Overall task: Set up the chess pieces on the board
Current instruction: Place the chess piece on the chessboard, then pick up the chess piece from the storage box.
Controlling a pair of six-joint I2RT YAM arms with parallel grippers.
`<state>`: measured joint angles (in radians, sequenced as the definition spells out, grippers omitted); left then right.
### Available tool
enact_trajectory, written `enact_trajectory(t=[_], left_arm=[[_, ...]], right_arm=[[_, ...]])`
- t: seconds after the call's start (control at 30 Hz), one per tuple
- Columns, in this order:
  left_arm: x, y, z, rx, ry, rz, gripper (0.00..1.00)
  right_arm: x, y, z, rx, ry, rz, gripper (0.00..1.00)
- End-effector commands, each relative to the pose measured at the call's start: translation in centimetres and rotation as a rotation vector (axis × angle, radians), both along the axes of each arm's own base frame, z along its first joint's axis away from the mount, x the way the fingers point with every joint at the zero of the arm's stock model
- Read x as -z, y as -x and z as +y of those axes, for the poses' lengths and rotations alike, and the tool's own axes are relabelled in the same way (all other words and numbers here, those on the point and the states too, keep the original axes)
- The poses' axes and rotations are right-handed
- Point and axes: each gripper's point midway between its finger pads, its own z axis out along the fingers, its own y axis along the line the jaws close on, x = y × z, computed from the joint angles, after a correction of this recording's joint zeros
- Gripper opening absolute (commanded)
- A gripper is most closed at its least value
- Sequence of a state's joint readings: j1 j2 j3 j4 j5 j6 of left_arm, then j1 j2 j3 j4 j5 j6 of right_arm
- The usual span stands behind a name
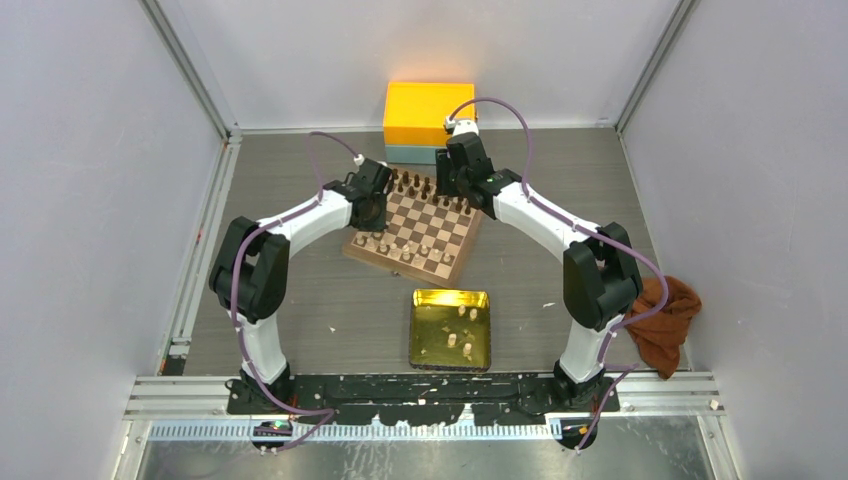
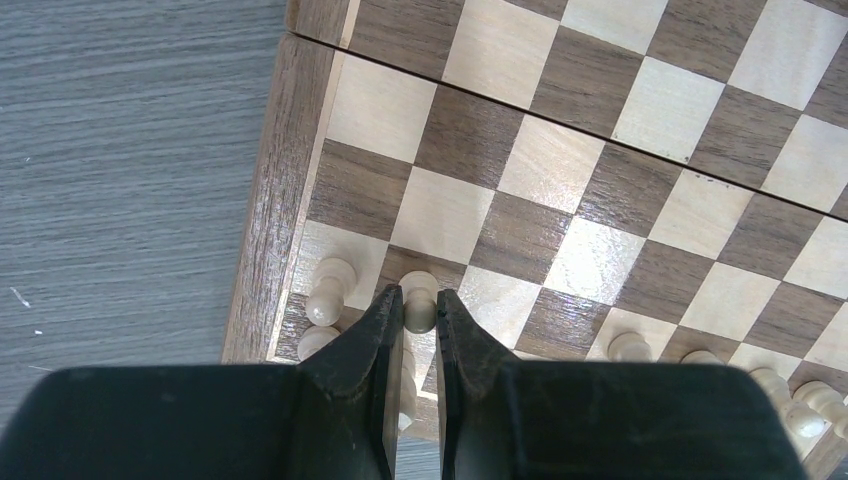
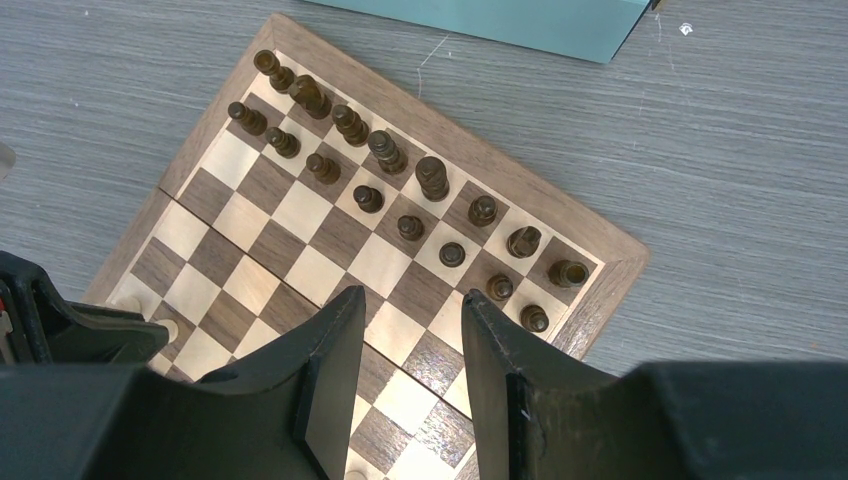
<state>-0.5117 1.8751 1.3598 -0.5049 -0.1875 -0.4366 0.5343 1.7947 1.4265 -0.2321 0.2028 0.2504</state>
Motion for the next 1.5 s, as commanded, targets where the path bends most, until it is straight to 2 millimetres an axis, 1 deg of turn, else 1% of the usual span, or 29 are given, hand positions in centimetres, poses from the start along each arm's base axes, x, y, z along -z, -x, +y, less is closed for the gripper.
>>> enact_trajectory(t=[0.0, 0.1, 0.27, 0.67, 0.93, 1.07, 1.23, 1.33, 1.47], left_arm=[[-2.7, -0.9, -0.6, -0.001, 0.036, -0.085, 0.07], [-2.7, -0.8, -0.6, -0.002, 0.033, -0.085, 0.09], [-2.6, -0.8, -0.7, -0.001, 0.027, -0.085, 0.17], [-2.5, -0.8, -0.3, -0.012, 0.006, -0.086, 0.27], [-3.0, -1.1, -0.2, -0.02, 0.001, -0.103, 0.28], [-4.1, -1.7, -0.5, -0.019, 0.011, -0.127, 0.29], [-6.6, -3.0, -1.2, -0.015, 0.028, -0.175, 0.29], [-8.4, -3.6, -1.4, -0.014, 0.038, -0.209, 0.29], [-11.2, -4.4, -1.7, -0.014, 0.051, -0.255, 0.3]], right_arm=[[-3.9, -0.3, 0.0, 0.009, -0.062, -0.086, 0.46], [-3.9, -0.2, 0.0, 0.008, -0.061, -0.086, 0.46], [-3.8, -0.2, 0.1, 0.006, -0.058, -0.084, 0.46], [-3.8, -0.2, 0.1, 0.003, -0.058, -0.082, 0.46], [-3.9, -0.2, 0.2, -0.002, -0.06, -0.083, 0.47], [-4.2, -0.3, 0.3, -0.004, -0.061, -0.087, 0.47], [-4.9, -0.5, 0.3, -0.001, -0.062, -0.097, 0.47], [-5.4, -0.6, 0.2, 0.0, -0.061, -0.101, 0.47], [-6.5, -0.4, 0.1, 0.001, -0.064, -0.112, 0.46]])
